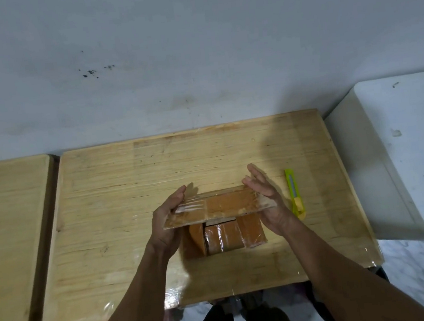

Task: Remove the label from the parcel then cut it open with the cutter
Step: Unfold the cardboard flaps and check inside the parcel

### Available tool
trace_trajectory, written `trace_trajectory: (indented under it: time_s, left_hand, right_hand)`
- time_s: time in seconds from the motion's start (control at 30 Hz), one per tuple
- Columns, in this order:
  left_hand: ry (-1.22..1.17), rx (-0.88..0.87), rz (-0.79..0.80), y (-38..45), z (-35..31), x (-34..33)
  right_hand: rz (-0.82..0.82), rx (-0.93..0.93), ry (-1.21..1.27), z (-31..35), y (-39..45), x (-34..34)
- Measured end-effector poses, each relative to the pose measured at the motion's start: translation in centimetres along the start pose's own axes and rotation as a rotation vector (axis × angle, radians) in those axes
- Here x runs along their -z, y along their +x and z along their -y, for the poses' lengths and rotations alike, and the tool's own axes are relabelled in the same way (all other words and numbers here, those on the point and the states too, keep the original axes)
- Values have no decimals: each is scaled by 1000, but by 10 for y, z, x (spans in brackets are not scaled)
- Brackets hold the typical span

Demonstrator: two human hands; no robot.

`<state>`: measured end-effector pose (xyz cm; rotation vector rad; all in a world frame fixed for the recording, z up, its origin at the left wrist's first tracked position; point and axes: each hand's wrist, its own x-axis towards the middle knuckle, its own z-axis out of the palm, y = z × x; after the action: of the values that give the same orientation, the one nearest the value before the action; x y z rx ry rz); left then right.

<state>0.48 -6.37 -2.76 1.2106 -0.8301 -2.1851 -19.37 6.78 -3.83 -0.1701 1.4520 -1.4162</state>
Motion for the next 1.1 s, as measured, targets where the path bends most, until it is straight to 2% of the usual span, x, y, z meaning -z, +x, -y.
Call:
trace_trajectory:
  time_s: [0.1,0.23,0.43,0.63,0.83,0.97,1.1]
  left_hand:
    - [57,-20,23,2,3,6]
    - [58,163,-10,7,-2,11]
    - [253,183,5,7,-5,16]
    - [457,129,76,5,-7,19]
    - [744,42,56,2,-7,10]
    - [973,-77,-60,4,6,2]
    - [1036,-116,-172,3,16,-9]
  right_hand:
    - [59,73,-188,1,-6,4]
    - [79,1,-192,9,-4,4]
    - [105,-19,-297,11,1,8]
    - [186,-4,-530,9,5,18]
    - [211,38,-823,7,3,18]
    - [192,59,-866,2,2,15]
    - [131,138,-932,-11,3,12]
